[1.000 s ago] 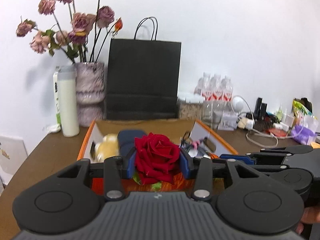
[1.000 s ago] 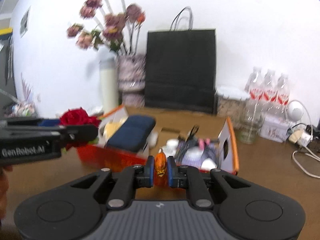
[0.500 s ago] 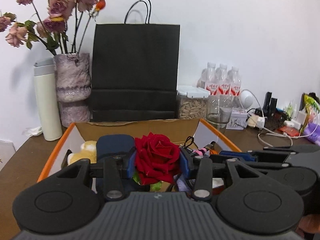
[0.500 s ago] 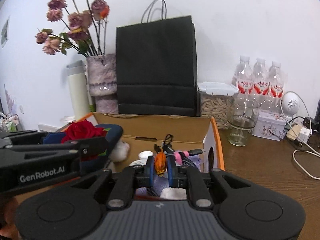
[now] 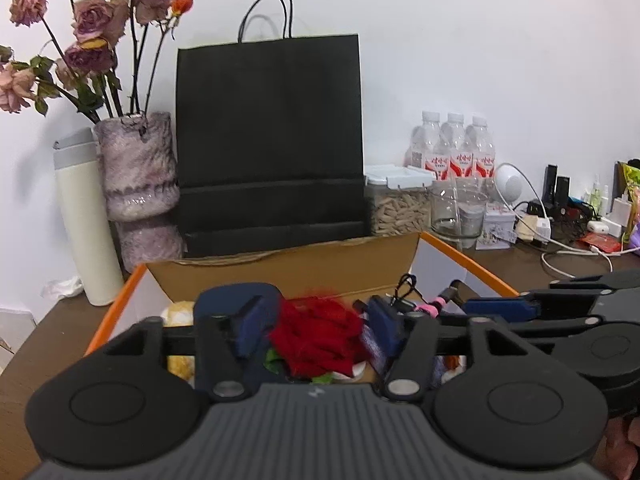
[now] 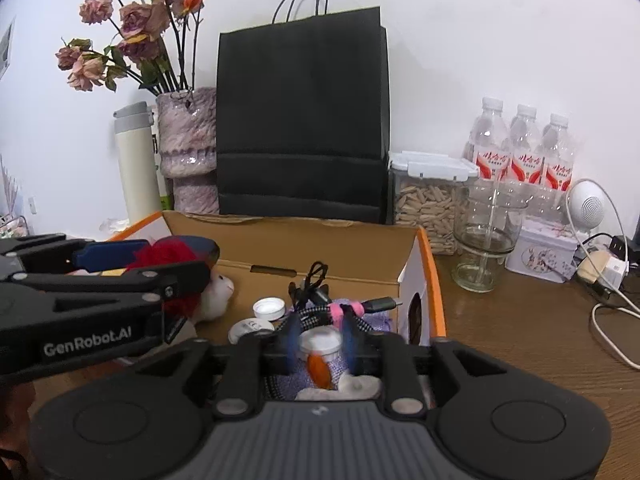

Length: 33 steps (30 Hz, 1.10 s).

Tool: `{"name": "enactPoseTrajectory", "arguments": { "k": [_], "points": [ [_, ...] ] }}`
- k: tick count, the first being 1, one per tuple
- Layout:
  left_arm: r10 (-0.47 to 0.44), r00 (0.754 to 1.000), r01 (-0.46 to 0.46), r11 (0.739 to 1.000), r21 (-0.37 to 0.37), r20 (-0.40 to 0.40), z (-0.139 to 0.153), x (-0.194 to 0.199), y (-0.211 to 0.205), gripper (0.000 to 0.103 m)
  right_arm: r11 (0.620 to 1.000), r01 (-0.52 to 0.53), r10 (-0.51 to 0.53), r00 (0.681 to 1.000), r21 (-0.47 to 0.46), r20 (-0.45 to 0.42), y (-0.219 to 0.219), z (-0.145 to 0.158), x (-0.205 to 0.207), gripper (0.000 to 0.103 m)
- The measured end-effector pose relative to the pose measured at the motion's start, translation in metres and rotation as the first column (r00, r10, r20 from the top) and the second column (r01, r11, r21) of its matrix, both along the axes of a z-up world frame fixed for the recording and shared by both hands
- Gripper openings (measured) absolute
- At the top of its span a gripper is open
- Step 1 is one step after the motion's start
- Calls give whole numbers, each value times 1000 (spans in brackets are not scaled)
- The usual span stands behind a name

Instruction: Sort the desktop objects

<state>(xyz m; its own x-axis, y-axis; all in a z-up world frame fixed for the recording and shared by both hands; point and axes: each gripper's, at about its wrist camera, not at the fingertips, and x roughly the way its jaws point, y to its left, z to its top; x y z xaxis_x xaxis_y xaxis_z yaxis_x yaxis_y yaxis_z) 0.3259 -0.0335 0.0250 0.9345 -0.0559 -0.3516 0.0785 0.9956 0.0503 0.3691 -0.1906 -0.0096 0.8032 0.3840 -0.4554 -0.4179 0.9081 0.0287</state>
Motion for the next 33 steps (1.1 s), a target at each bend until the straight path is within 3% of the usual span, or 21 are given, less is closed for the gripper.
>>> {"name": "enactPoseTrajectory", "arguments": {
  "k": [2,4,6,8,10,22,33],
  "points": [
    [16,1000,-16,1000,4,8,2,-2,1,73,1000,22,-22,1000,-12,14,0,2,-2,46],
    [21,1000,-20,1000,-10,19,5,-5,3,97,1000,24,-24,1000,-7,15,0,2,-3,83],
    [36,998,-35,999,-8,43,8,-10,3,103,1000,22,-22,999,1,29,-1,4,-7,92],
    [47,997,-47,999,-2,66,11,-16,1,103,1000,23,-23,998,-6,50,0,8,-12,93],
    [63,996,-62,998,-5,67,14,-21,2,103,999,30,-29,997,-12,65,1,12,-17,103],
    [133,991,-132,990,-51,25,22,-76,23,103,998,55,-53,996,-29,71,-5,23,-62,103],
    [173,985,-172,984,-45,25,15,-144,35,103,997,72,-71,996,-11,59,-16,23,-125,103]
  ]
}}
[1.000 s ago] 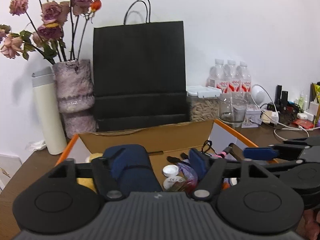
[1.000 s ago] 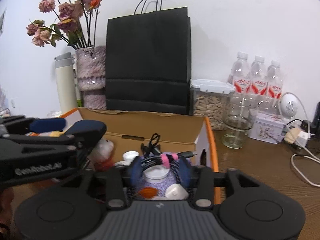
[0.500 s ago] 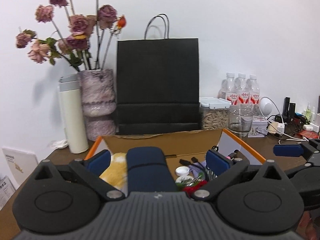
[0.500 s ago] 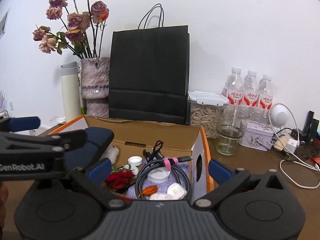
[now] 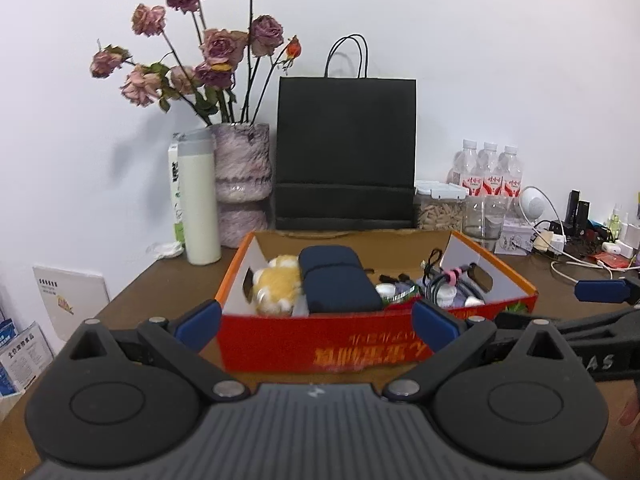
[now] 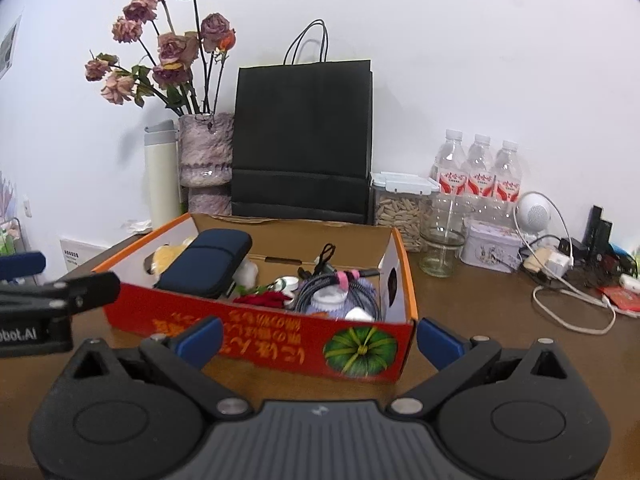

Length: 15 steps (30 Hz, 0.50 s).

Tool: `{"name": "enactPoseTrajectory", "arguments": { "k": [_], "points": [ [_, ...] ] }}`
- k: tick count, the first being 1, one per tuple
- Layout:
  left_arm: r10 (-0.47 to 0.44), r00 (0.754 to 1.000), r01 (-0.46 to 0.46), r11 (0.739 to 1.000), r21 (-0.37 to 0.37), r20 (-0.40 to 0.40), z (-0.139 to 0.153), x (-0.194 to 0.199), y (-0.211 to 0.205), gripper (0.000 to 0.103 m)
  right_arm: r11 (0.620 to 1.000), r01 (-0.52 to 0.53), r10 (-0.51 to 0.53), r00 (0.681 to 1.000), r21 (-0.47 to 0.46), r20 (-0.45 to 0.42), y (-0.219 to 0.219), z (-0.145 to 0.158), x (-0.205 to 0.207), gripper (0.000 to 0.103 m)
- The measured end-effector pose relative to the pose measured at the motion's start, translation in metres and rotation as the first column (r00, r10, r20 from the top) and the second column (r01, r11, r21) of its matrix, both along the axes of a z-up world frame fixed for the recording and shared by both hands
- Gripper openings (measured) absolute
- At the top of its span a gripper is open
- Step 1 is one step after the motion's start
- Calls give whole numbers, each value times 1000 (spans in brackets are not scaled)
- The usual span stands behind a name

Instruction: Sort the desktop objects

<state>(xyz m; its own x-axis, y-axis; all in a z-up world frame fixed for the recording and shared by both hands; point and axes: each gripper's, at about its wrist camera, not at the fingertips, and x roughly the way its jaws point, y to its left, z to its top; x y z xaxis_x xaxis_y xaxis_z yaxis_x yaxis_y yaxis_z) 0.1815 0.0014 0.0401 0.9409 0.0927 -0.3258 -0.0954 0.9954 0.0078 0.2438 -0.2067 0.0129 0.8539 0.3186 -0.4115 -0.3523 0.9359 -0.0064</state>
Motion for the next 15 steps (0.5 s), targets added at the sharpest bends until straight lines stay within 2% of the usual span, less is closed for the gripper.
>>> {"name": "enactPoseTrajectory", "arguments": {
  "k": [8,15],
  "points": [
    [2,997,-3,1000,-20,-83,-25,-14,7,103,999,-15,16,1000,50,-23,-4,-8,-35,103],
    [4,993,-6,1000,-11,-121,-36,-17,5,103,999,-25,26,998,22,-54,2,-19,-40,103]
  ]
}}
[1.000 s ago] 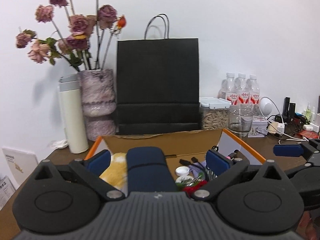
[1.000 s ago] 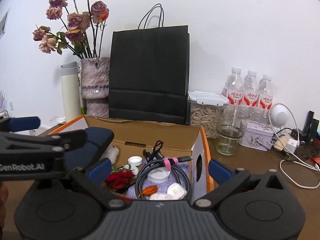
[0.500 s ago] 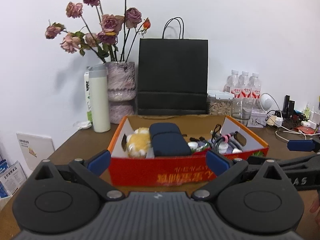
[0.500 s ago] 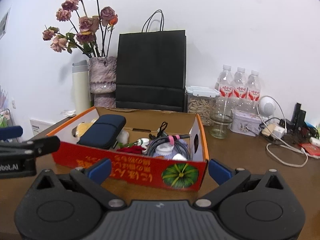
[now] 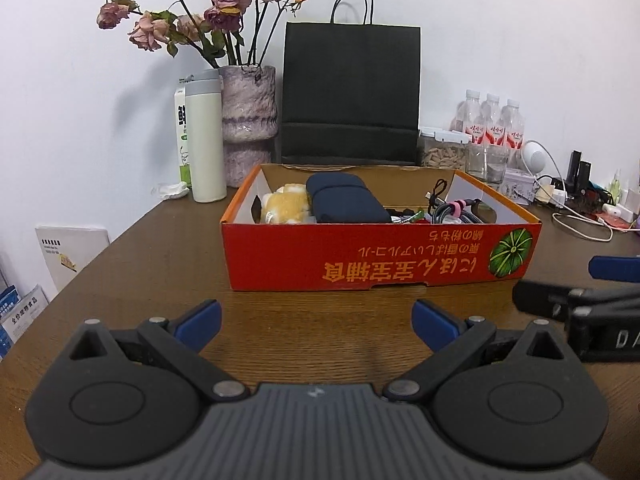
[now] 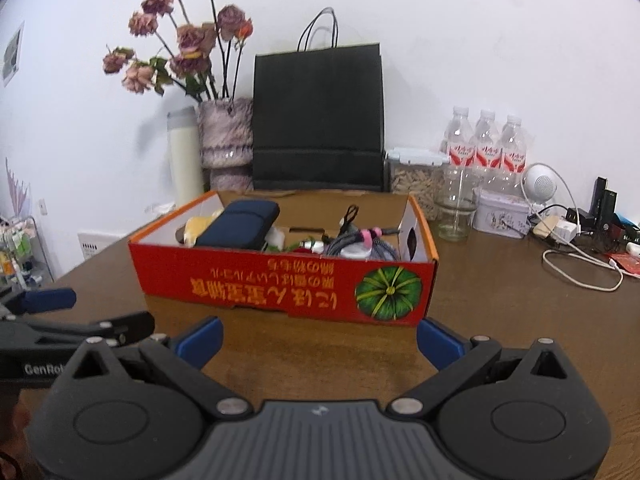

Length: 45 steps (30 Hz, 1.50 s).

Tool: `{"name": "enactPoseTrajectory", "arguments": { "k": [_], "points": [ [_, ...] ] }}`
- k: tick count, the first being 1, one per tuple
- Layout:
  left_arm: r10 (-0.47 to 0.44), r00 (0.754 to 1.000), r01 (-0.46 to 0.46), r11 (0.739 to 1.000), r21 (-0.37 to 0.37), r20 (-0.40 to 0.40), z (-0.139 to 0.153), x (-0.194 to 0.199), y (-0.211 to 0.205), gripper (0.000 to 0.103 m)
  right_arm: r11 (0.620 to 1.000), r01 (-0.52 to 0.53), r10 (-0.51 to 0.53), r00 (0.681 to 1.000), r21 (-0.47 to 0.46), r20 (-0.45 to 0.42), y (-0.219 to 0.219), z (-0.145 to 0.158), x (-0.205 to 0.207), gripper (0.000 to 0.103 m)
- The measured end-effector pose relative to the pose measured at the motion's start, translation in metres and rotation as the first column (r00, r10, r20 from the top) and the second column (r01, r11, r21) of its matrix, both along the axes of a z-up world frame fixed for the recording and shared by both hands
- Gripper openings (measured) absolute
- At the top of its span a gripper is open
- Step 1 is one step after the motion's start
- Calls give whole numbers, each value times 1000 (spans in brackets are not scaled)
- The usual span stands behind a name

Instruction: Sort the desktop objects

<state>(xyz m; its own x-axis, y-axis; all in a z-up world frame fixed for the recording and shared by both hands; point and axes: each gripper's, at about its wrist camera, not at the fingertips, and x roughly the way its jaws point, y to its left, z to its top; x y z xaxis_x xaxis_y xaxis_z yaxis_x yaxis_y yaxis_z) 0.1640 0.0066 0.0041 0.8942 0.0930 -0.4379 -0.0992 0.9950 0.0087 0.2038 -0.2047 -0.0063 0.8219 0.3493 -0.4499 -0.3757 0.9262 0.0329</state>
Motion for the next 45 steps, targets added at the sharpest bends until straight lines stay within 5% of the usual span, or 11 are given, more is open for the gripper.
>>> {"name": "enactPoseTrajectory", "arguments": {
  "k": [45],
  "points": [
    [1,1000,-1,1000,-15,14,-2,0,-2,103,1000,-15,15,999,5,-34,1,-8,3,103]
  ]
}}
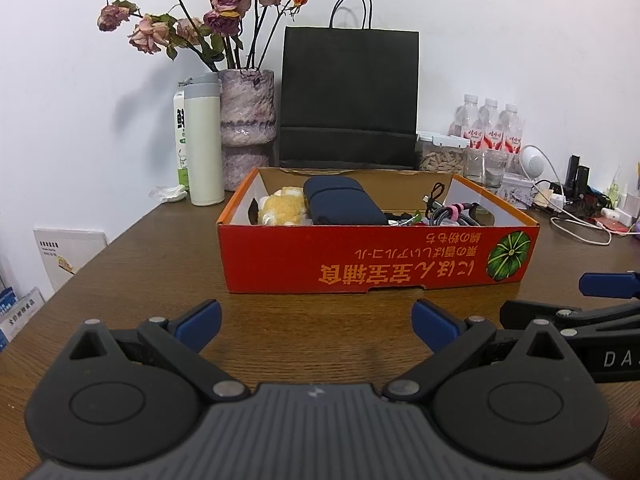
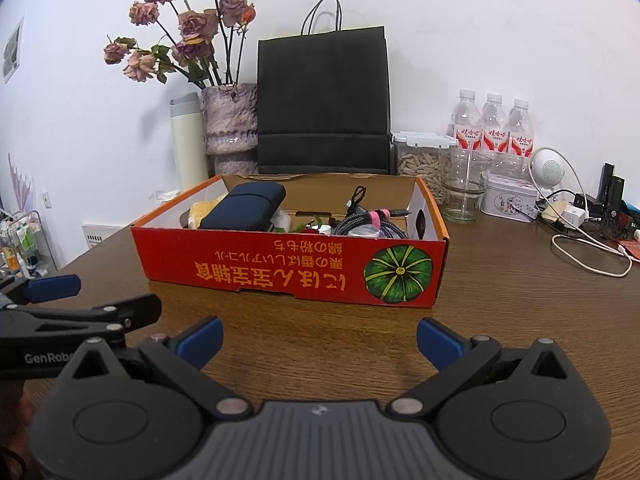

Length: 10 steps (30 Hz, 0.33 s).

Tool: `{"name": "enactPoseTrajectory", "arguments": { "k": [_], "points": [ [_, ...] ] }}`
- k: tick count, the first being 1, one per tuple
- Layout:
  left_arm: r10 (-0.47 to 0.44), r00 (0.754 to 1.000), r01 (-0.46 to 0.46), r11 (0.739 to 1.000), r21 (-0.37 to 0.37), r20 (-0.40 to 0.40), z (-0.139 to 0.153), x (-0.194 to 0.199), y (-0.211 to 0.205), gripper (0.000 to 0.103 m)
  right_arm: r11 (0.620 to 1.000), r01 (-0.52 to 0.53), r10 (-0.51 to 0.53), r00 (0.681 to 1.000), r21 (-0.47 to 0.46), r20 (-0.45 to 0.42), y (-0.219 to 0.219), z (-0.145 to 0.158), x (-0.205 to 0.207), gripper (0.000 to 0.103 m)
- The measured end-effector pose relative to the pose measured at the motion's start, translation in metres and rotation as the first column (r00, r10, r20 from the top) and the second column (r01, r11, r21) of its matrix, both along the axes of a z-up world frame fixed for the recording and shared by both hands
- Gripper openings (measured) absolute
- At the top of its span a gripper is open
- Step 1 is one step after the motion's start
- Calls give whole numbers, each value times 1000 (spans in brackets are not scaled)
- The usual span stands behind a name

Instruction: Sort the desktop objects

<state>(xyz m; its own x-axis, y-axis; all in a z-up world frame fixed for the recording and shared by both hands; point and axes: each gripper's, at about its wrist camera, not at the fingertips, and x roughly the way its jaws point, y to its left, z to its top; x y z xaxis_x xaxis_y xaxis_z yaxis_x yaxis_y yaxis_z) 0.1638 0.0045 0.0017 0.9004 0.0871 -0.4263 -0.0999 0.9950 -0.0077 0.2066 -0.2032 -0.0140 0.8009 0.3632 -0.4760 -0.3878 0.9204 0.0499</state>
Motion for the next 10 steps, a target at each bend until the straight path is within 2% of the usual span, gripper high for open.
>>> {"name": "enactPoseTrajectory", "arguments": {
  "k": [7,10],
  "points": [
    [-1,1000,1,1000,30,5,0,-1,-3,103,1000,-1,1,1000,7,2,-1,0,0,103],
    [-9,1000,9,1000,11,10,0,-1,-1,103,1000,-2,2,1000,17,4,-2,1,-1,103]
  ]
}}
